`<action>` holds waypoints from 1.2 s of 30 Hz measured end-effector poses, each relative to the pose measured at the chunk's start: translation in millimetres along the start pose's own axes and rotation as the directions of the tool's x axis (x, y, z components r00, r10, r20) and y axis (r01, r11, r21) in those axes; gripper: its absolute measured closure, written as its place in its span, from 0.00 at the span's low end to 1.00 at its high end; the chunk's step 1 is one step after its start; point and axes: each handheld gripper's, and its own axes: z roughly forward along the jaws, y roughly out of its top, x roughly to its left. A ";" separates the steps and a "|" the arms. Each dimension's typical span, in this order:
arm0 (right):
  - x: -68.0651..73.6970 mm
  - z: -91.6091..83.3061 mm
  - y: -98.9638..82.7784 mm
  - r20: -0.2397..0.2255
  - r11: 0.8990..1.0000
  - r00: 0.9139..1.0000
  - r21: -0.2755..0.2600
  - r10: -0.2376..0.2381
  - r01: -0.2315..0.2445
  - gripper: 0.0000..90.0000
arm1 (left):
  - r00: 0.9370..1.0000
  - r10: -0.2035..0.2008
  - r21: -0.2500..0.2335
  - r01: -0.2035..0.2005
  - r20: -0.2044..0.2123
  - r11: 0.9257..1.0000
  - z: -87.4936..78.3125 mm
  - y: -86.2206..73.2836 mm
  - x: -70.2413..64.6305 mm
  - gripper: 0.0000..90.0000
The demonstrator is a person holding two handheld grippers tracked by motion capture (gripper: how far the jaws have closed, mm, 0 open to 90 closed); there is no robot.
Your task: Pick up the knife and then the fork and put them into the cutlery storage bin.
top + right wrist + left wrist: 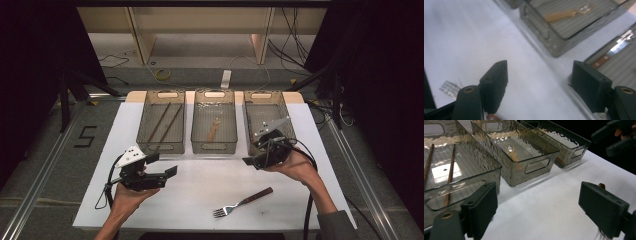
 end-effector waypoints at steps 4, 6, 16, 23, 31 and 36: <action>12.8 5.7 -12.6 -0.028 1.000 0.999 0.014 -0.017 0.018 0.33 | 1.000 0.003 0.001 -0.003 0.000 1.000 0.1 0.0 0.0 0.16; 17.2 8.8 -16.6 -0.037 0.999 0.999 0.037 -0.024 0.025 0.33 | 1.000 0.005 -0.001 -0.005 -0.001 1.000 0.0 -0.1 -0.5 0.16; 30.5 18.5 -35.2 -0.087 0.995 0.995 0.082 -0.044 0.051 0.32 | 1.000 0.009 -0.001 -0.009 -0.003 1.000 -0.5 -0.2 -1.1 0.16; 36.5 23.9 -46.3 -0.100 0.991 0.993 0.119 -0.055 0.067 0.31 | 1.000 0.009 -0.005 -0.009 -0.006 1.000 -1.1 0.0 -1.3 0.16; 41.8 28.6 -52.6 -0.112 0.982 0.991 0.167 -0.071 0.089 0.30 | 1.000 0.013 -0.001 -0.013 -0.005 1.000 -1.1 -0.1 -1.2 0.16; 44.6 34.0 -55.0 -0.117 0.976 0.990 0.194 -0.081 0.103 0.31 | 1.000 0.013 0.000 -0.013 -0.003 1.000 -1.2 -0.1 -1.5 0.16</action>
